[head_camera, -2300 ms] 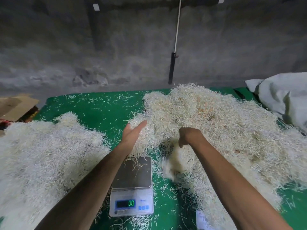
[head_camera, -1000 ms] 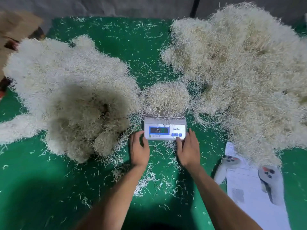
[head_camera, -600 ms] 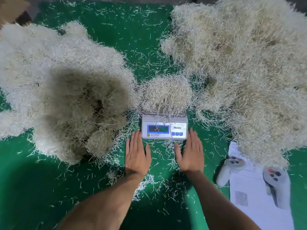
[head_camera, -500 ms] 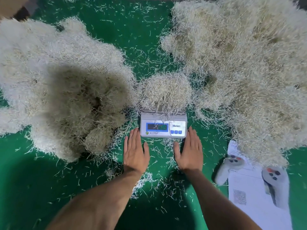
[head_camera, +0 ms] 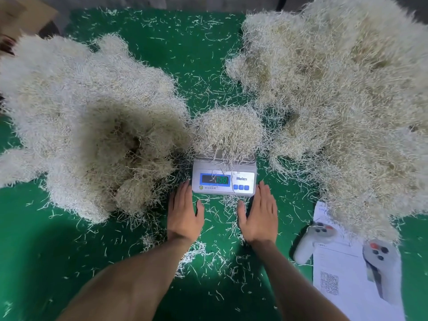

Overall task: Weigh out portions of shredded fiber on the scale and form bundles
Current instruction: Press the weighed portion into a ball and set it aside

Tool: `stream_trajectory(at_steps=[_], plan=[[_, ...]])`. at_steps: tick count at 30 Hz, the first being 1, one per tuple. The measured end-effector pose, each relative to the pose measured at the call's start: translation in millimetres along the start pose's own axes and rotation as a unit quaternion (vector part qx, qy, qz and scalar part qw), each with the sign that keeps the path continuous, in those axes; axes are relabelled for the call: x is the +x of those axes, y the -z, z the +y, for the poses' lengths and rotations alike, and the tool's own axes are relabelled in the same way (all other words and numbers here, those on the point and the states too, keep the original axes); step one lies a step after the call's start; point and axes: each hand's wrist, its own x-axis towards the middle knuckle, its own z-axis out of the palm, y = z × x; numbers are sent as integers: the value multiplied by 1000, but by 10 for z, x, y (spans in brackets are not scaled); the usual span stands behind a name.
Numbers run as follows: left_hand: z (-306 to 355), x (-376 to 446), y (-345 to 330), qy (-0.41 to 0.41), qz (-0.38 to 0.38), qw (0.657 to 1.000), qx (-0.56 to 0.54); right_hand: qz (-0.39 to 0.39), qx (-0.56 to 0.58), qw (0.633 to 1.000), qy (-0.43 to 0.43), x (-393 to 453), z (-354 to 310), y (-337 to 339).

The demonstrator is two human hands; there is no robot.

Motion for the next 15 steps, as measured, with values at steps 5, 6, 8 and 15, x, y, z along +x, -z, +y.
stream_trajectory(at_steps=[5,6,8,15], plan=[[16,8,11,-4,11,1000,-13,4,-14,1000,3,0,24,-16],[12,3,20,-6,13,1000,-20,2,-16,1000,3,-2,22,-12],[5,7,34,-14,20,999,-27,4,-13,1000,3,-7,12,-15],[76,60,170,-13,15,994,-112,-28,6,1000,-1,64,-12,177]])
